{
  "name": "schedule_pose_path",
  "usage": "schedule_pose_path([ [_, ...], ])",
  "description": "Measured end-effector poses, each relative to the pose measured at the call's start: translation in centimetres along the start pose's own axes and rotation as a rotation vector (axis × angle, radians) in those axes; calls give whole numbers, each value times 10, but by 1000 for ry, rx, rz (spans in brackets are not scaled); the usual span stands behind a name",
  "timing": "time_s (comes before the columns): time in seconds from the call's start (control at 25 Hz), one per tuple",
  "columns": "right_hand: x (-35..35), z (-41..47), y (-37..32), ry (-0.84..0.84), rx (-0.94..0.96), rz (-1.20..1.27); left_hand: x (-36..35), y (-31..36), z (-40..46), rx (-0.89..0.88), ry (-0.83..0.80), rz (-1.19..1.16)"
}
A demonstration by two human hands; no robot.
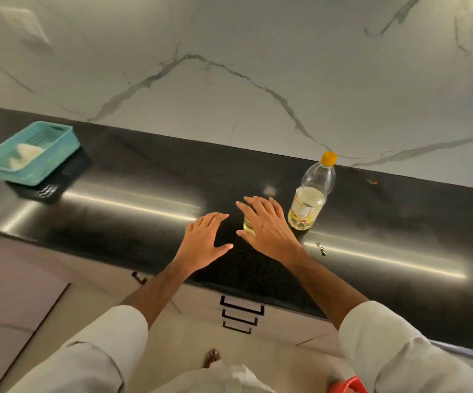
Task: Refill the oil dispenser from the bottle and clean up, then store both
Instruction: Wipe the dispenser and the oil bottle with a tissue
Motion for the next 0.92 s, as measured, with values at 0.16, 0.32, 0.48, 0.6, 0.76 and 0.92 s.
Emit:
schedule_pose_path([
  [0.16, -13, 0, -48, -33, 146, 20, 20, -25, -59, 82, 89, 144],
  [0.32, -23, 10, -105, -74, 251, 32, 43, -60, -109, 197, 124, 149],
  [0.48, -33, 33, -167, -134, 342, 51, 76, -103, -144, 287, 181, 134],
  [0.6, -42, 59, -211, -167, 363, 55, 103, -147, -164, 321, 206, 125],
  [0.76, -50, 108, -289, -185, 365, 74, 159, -225, -190, 326, 227, 119],
  [0.92, -56, 163, -360, -148, 337, 86, 211, -298, -209, 306, 227, 114],
])
Point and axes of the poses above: each hand's wrist, its own z-axis towards the middle knuckle, its own x-axis out of the back of the hand, y = z × x, the point moved 4 cm from there along z, towards the middle knuckle, and after that the axes turned 9 degrees about -z, right-handed, at the moved point
